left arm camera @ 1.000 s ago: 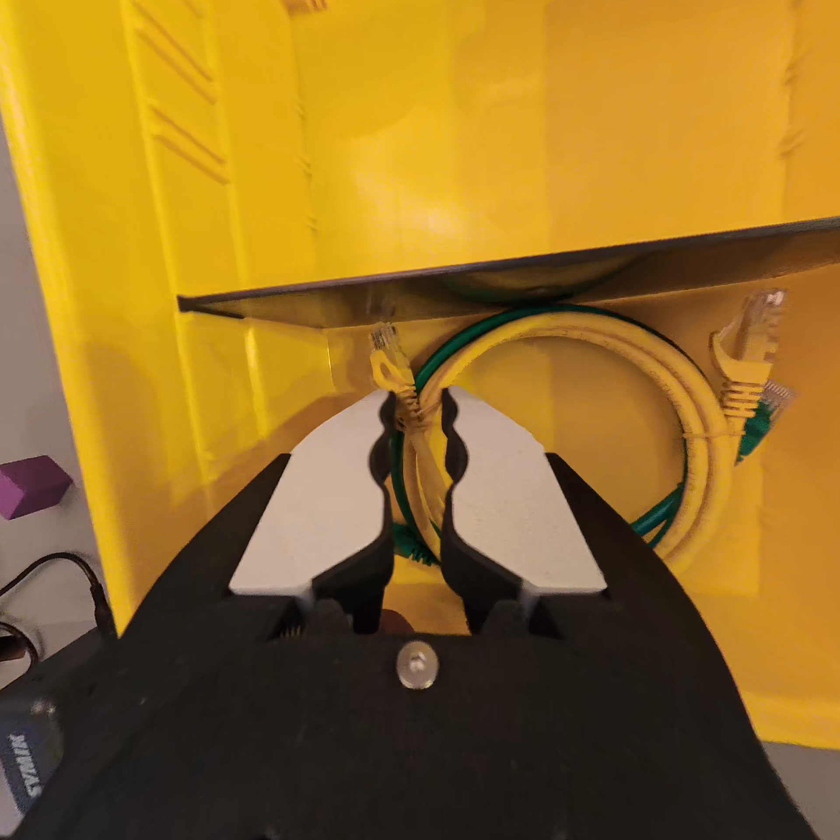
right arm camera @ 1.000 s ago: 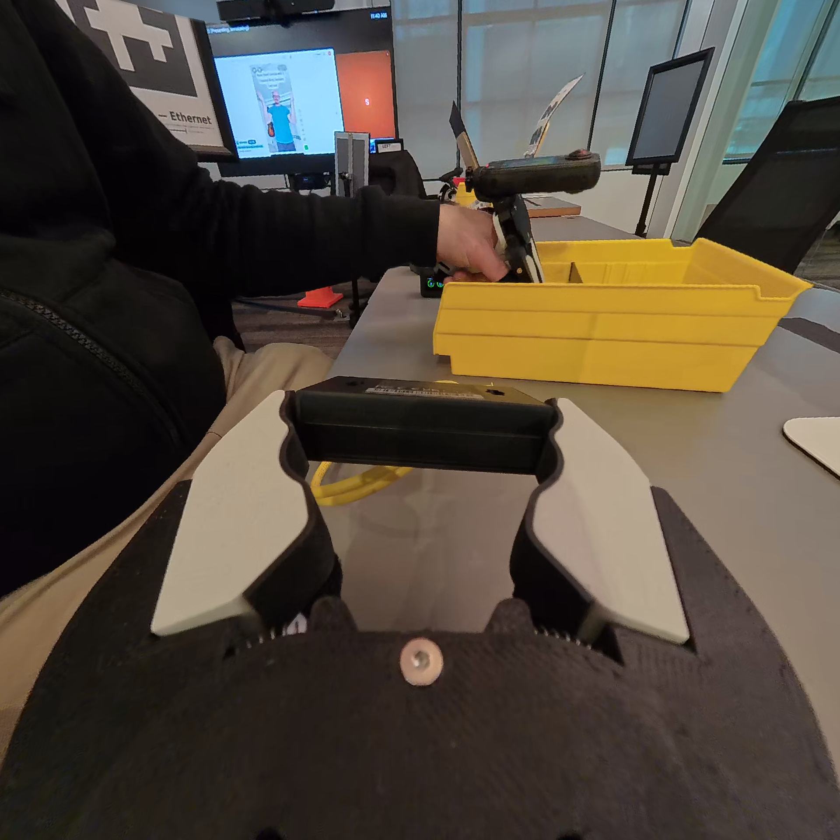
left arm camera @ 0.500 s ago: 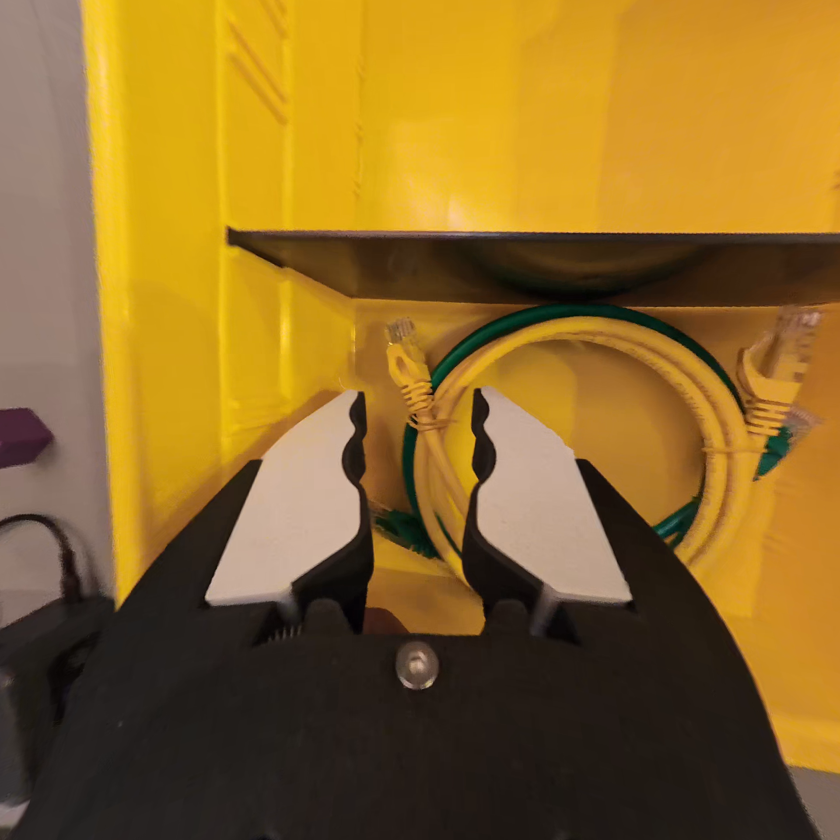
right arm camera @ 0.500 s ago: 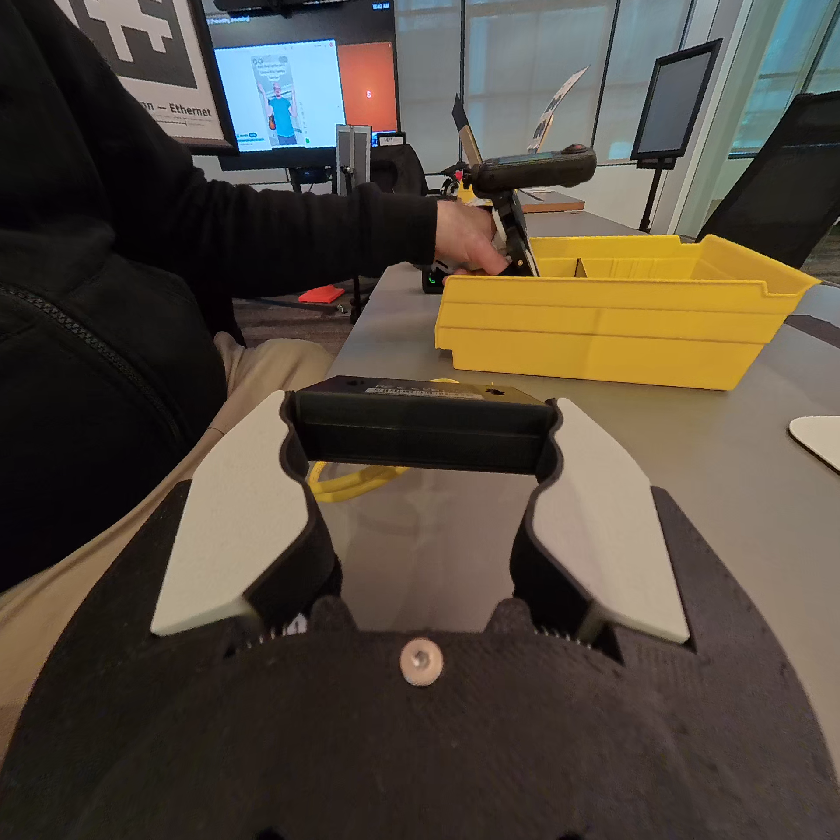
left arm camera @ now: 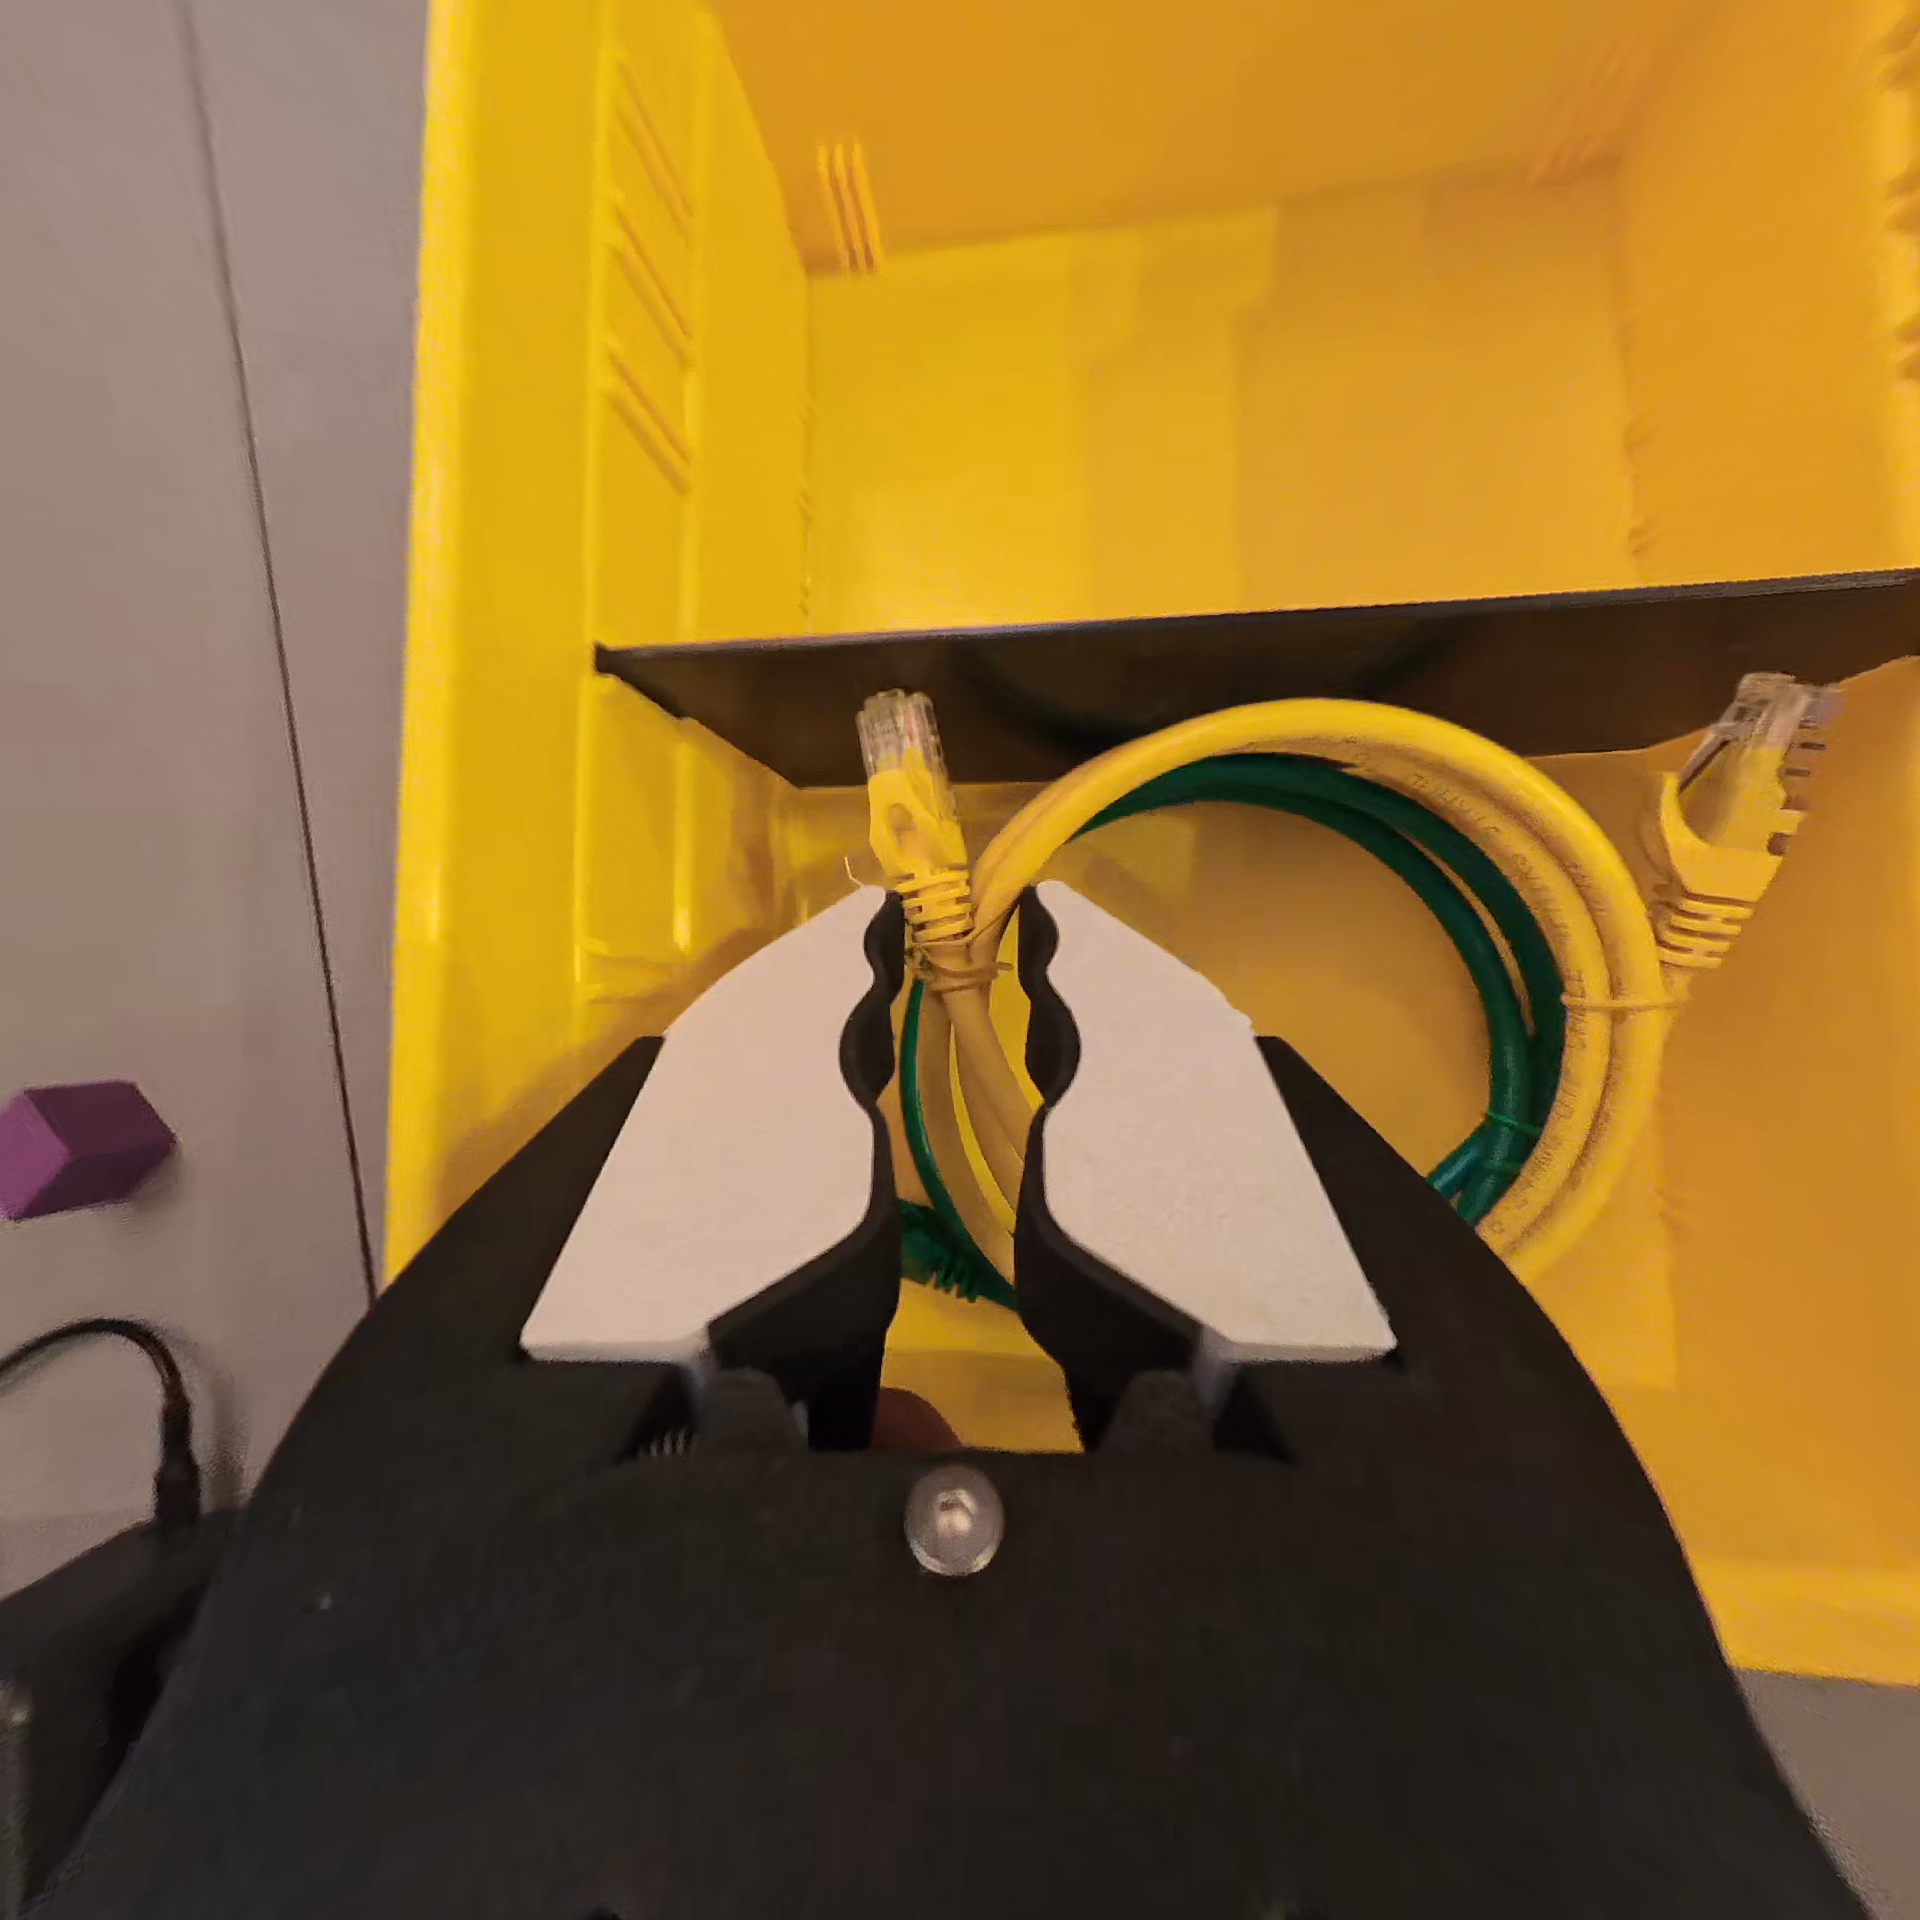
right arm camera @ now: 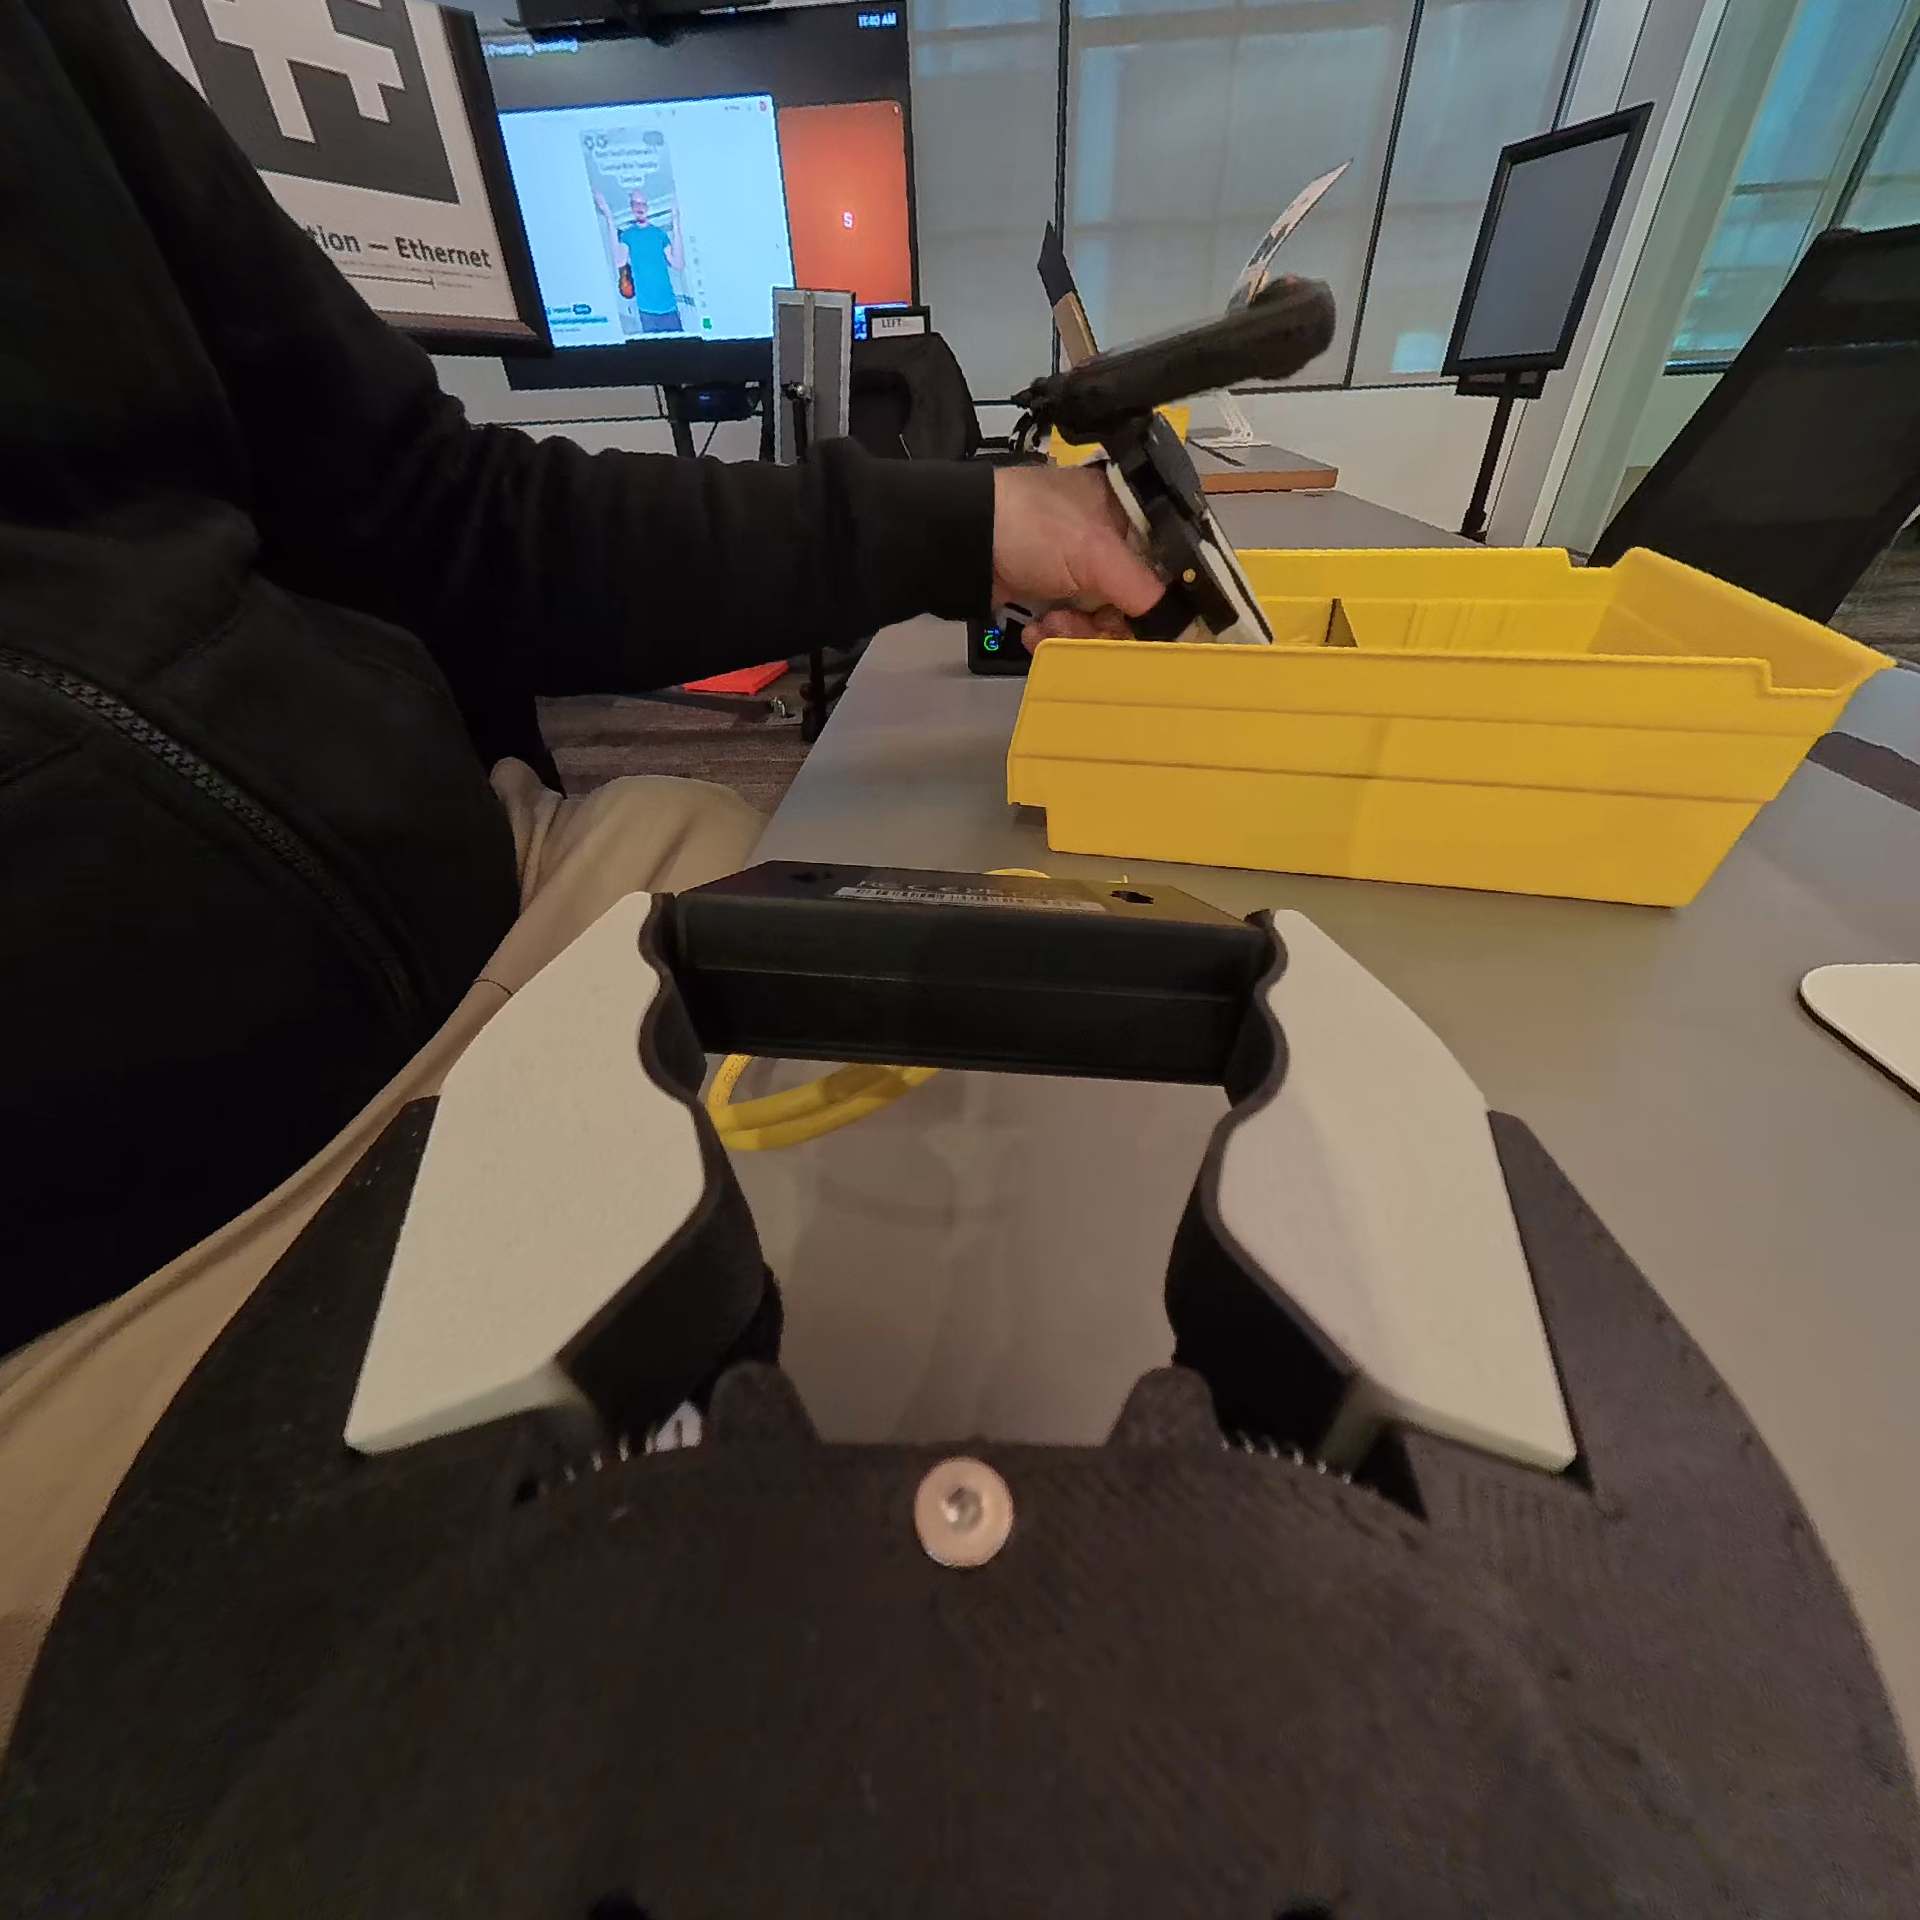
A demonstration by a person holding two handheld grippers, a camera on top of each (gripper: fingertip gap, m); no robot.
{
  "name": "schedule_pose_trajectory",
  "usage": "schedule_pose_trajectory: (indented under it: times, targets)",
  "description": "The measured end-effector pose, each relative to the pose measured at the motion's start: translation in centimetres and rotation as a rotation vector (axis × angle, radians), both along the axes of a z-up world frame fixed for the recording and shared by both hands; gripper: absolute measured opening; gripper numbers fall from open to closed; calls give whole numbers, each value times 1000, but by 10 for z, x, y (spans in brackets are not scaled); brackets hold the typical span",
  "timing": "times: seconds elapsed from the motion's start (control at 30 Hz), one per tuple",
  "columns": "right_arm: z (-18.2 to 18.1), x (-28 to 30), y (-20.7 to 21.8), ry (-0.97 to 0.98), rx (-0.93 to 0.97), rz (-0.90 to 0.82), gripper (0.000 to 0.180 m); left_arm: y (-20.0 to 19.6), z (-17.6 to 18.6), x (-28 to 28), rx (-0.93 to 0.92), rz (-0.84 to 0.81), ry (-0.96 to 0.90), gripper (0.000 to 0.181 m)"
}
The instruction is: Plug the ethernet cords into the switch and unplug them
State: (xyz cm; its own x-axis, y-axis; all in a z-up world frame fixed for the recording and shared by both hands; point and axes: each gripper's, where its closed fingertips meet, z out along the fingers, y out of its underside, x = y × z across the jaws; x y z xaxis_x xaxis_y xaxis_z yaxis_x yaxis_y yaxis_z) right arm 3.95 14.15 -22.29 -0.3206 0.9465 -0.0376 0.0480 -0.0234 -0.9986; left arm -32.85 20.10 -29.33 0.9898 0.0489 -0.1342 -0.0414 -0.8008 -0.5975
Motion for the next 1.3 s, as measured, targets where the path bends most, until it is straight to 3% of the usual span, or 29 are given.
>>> schedule_pose_trajectory:
  times: [0.37, 0.5, 0.6, 0.73, 0.93, 1.1, 1.3]
  targets:
    - [2, 2, 2, 12, -6, -7, 100, -3, 106, 37, 225, -327, 306, 19]
    - [6, 5, 4, 32, -15, -13, 100, -14, 150, 98, 292, -563, 356, 19]
    - [7, 6, 5, 36, -15, -13, 100, -40, 160, 168, 290, -869, 322, 19]
    - [8, 7, 6, 40, -15, -18, 100, -69, 134, 215, 143, -1046, 384, 19]
    - [8, 7, 6, 37, -11, -22, 100, -86, 40, 237, -124, -1106, 495, 19]
    - [6, 7, 7, 28, -8, -25, 100, -80, -5, 222, -180, -977, 499, 21]
    - [5, 6, 6, 23, -13, -18, 100, -75, -12, 220, -90, -771, 335, 27]
